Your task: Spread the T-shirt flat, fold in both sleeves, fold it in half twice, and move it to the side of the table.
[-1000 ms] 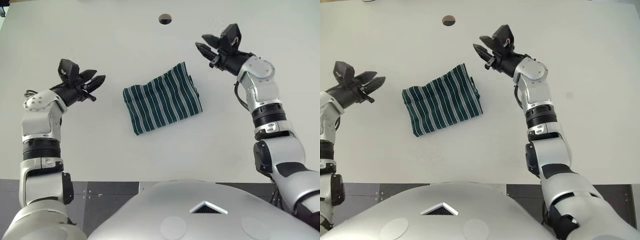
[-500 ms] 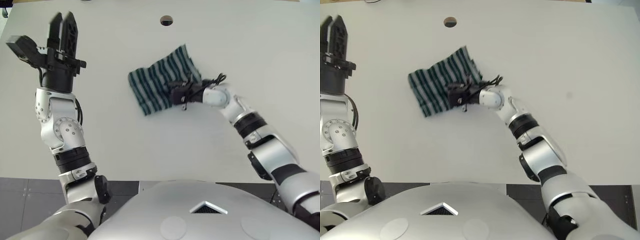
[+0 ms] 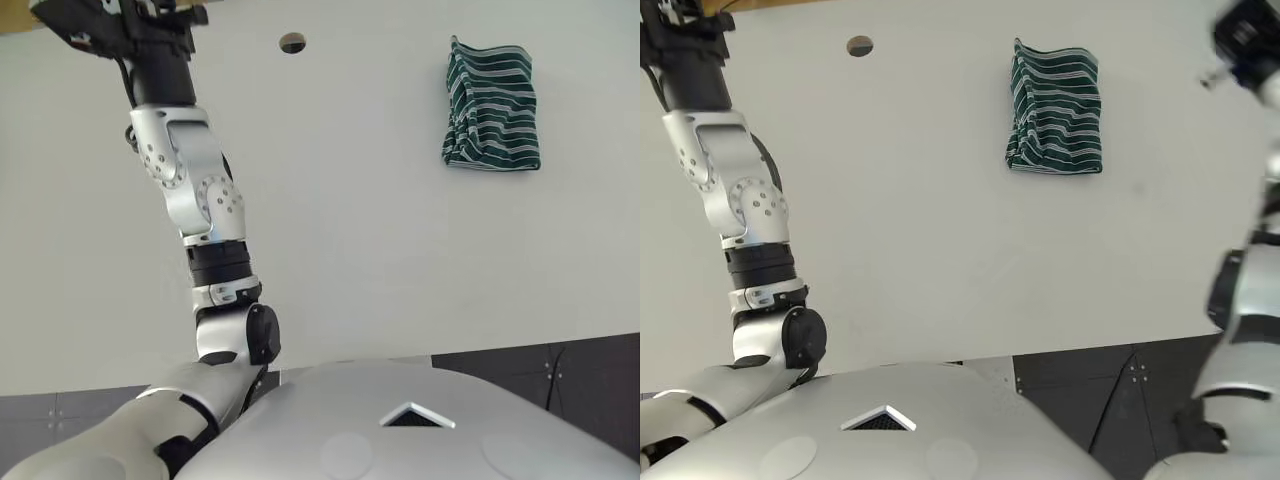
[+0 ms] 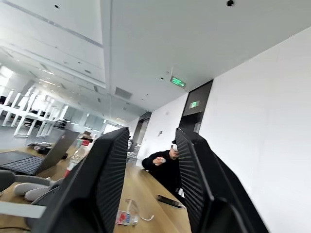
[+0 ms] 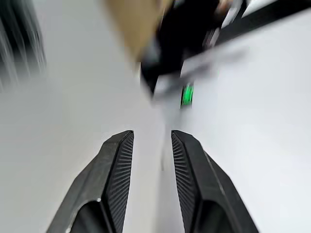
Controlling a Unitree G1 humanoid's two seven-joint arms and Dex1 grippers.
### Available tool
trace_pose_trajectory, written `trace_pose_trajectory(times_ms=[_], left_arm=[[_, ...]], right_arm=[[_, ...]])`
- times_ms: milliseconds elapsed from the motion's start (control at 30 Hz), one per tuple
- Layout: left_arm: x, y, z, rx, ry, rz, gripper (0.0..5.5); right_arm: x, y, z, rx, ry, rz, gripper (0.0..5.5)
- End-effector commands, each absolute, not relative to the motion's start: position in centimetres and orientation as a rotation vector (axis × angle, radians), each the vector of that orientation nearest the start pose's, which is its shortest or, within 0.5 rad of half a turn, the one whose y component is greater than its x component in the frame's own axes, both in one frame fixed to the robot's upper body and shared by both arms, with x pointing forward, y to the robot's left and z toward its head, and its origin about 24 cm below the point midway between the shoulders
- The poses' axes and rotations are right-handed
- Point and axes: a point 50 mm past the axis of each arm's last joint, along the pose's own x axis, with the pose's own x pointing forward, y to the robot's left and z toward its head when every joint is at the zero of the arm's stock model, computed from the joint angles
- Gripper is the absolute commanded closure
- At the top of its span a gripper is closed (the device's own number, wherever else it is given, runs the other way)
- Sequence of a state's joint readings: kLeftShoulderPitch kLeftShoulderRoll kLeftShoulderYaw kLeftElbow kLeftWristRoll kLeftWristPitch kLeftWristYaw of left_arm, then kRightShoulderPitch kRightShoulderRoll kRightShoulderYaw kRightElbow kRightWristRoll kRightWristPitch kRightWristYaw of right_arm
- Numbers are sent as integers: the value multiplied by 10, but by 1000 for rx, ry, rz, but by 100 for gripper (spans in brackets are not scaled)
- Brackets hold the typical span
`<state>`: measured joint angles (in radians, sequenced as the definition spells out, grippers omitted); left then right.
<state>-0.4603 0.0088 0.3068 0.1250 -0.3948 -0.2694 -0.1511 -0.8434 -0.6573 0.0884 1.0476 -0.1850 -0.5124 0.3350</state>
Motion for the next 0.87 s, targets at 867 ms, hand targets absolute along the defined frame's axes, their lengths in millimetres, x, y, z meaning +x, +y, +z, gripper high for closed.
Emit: trace_pose_trajectory(times_ms=[867], left_arm=[[328, 157, 174, -8, -674, -83, 374]], right_arm=[[357, -126, 207, 123, -633, 330, 407]])
